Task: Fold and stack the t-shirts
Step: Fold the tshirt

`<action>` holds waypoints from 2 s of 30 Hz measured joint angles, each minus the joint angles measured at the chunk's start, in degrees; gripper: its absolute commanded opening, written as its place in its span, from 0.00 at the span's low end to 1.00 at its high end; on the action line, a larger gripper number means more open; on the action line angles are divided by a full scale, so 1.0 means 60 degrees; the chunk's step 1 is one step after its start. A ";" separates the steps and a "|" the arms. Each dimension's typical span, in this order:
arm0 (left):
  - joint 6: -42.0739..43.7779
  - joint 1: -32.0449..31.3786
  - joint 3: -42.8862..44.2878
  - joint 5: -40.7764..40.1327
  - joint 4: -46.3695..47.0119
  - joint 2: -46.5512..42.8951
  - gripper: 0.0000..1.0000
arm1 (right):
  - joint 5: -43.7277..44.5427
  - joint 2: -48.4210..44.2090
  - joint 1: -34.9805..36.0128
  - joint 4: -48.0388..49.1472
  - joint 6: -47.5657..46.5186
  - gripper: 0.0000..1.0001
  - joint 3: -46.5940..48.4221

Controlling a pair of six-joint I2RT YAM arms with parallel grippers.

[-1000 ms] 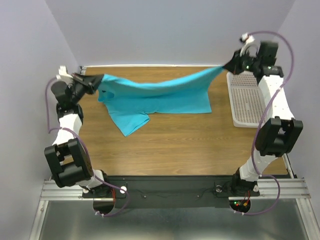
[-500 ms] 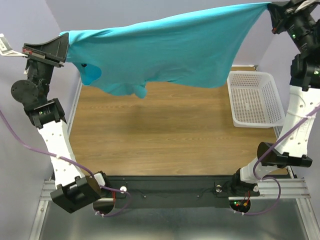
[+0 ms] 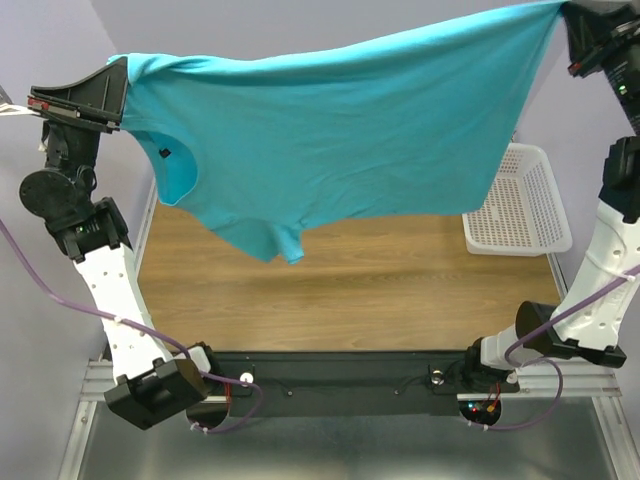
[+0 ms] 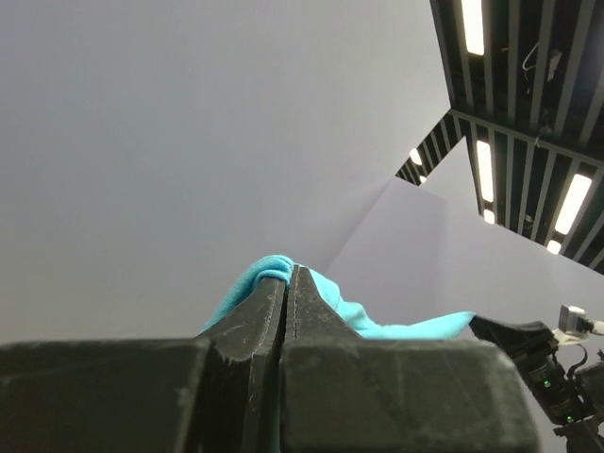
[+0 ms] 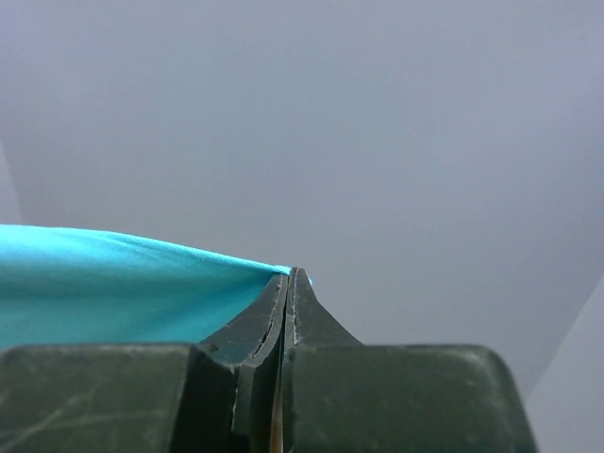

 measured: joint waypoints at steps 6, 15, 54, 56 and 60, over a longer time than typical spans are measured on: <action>-0.0168 -0.0026 -0.1712 -0.0098 0.0047 -0.0444 0.00 | -0.1435 -0.0313 0.0000 0.0382 0.0437 0.01 -0.3235; 0.0328 -0.0834 -0.5348 -0.0397 -0.0426 0.0973 0.00 | -0.1876 0.1468 0.0747 0.0907 0.0707 0.01 -0.7923; 0.2310 -0.1785 -0.1614 -0.2102 -0.0543 0.9832 0.00 | 0.0331 0.7723 0.1996 0.2244 0.0379 0.00 -0.5701; 0.2539 -0.1749 -0.1515 -0.1854 -0.0525 0.9861 0.00 | 0.0251 0.7723 0.1974 0.2248 0.0339 0.01 -0.5767; 0.3056 -0.1610 -0.1242 -0.1111 -0.0379 0.9941 0.01 | -0.0025 0.7683 0.1883 0.2310 0.0273 0.01 -0.5901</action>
